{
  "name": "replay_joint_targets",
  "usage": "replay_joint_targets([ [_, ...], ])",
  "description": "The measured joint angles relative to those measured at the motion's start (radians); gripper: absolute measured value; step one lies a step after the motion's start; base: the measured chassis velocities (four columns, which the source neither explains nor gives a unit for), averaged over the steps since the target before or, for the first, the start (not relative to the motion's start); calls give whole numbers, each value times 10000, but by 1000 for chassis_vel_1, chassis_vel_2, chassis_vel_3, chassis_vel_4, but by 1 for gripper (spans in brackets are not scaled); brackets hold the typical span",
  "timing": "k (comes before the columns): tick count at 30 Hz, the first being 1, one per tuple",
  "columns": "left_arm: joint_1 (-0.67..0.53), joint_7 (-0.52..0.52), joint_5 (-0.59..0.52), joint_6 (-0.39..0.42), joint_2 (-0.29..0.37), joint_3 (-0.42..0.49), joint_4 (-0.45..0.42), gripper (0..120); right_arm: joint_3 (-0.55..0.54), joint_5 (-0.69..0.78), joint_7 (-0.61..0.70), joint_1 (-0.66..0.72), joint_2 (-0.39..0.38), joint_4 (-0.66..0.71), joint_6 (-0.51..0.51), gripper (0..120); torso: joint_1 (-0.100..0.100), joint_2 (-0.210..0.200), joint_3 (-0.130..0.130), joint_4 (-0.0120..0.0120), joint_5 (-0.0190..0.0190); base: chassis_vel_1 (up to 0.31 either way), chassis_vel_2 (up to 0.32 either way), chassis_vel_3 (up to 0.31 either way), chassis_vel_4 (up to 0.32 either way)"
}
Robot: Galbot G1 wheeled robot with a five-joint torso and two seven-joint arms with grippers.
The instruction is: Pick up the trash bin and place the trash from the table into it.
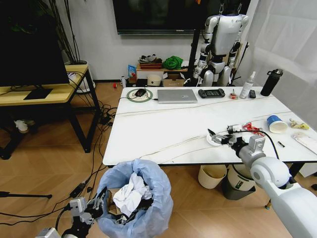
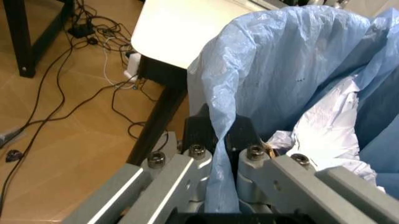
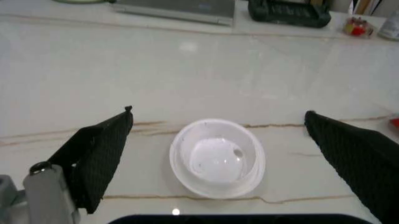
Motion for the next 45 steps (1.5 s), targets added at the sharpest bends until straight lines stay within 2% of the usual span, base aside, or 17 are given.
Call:
replay_joint_targets([
  [7,-48,12,-18,-9,-53,-68,54,0,-1089,-363,-34,621,88,-757,3,100,0,0,0,1,-2,0,0,0,0],
  [11,-47,12,-18,-9,-115,-77,53,0,-1581,-570,-45,982,174,-1257,13,95,0,0,0,1,-3,0,0,0,0],
  [13,-35,12,-21,-9,-147,-135,39,0,-1806,-703,-57,1159,227,-1584,162,84,0,0,0,1,-2,0,0,0,0],
  [15,-32,12,-23,-10,-155,-151,39,0,-1865,-739,-50,1192,240,-1655,239,82,0,0,0,1,-1,0,0,0,0],
  [18,-27,16,-25,-13,-191,-203,50,0,-1950,-767,-17,1249,280,-1781,325,67,-1,0,0,0,-1,0,0,0,0],
  [20,-26,17,-25,-14,-205,-210,54,0,-1957,-767,-4,1266,296,-1807,333,64,-1,0,0,1,-3,0,0,0,0],
  [24,-48,10,-25,-14,-218,-214,55,0,-2010,-761,10,1332,328,-1868,343,45,-2,0,-1,0,-3,0,0,0,0],
  [28,-64,-1,-25,-13,-222,-216,55,0,-2039,-756,15,1387,352,-1937,344,35,-2,1,-2,0,-3,0,0,0,0],
  [32,-78,-12,-48,-4,-222,-230,57,0,-2054,-736,16,1457,372,-2014,344,16,-2,0,-2,1,-2,0,0,0,0],
  [33,-78,-12,-48,-4,-222,-230,57,0,-2054,-736,16,1457,372,-2014,344,16,-2,0,-2,1,-2,0,0,0,0],
  [37,-105,-26,-77,6,-219,-235,77,0,-2038,-693,11,1456,373,-1986,363,1,-2,0,-2,0,-2,0,0,0,0],
  [41,-118,-32,-83,13,-210,-226,97,0,-1956,-454,-6,1362,405,-1672,487,0,-2,0,0,0,2,0,0,0,0],
  [45,-133,-35,-86,18,-210,-218,124,0,-1855,240,-196,1212,422,-565,930,0,-2,0,0,1,-4,0,0,0,0],
])
